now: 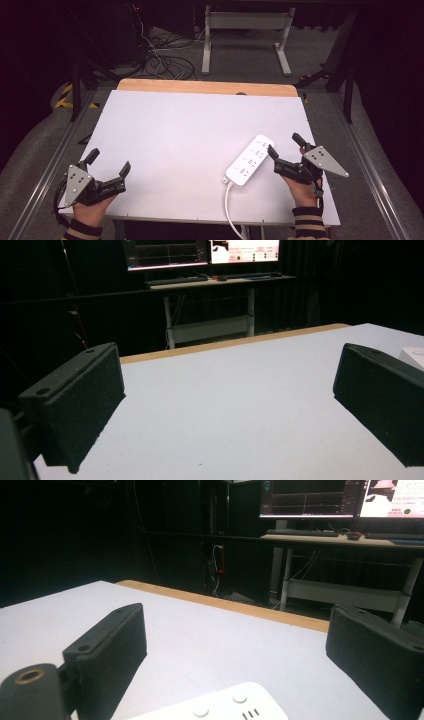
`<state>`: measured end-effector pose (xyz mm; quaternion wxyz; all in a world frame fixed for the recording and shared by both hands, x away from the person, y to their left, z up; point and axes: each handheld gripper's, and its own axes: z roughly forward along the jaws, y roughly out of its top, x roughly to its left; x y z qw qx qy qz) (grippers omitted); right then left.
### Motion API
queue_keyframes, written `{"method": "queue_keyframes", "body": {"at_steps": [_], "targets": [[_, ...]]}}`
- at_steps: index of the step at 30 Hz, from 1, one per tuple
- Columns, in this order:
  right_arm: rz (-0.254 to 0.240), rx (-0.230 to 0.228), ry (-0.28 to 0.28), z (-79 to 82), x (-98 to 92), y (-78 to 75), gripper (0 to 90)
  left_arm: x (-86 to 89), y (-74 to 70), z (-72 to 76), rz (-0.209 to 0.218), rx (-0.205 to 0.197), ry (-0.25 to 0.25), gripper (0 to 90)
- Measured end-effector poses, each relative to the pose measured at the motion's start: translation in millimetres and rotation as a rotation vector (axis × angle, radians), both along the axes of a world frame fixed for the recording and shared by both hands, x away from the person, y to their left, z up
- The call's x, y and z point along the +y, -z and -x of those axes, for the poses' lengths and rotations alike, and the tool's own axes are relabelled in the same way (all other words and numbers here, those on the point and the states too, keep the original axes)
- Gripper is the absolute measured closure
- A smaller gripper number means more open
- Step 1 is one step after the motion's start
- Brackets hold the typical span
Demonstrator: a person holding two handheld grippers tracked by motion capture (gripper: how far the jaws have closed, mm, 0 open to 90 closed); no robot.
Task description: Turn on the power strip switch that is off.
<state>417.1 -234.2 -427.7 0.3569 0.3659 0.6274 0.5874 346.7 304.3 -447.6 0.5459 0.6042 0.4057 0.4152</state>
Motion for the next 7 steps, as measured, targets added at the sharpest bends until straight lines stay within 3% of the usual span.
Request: {"method": "queue_keyframes", "body": {"at_steps": [7], "targets": [[0.003,-0.001,-0.002,-0.5,0.6,0.1,10.4,0.2,-0.1,-0.5,-0.009,0.003,0.002,1.1]]}}
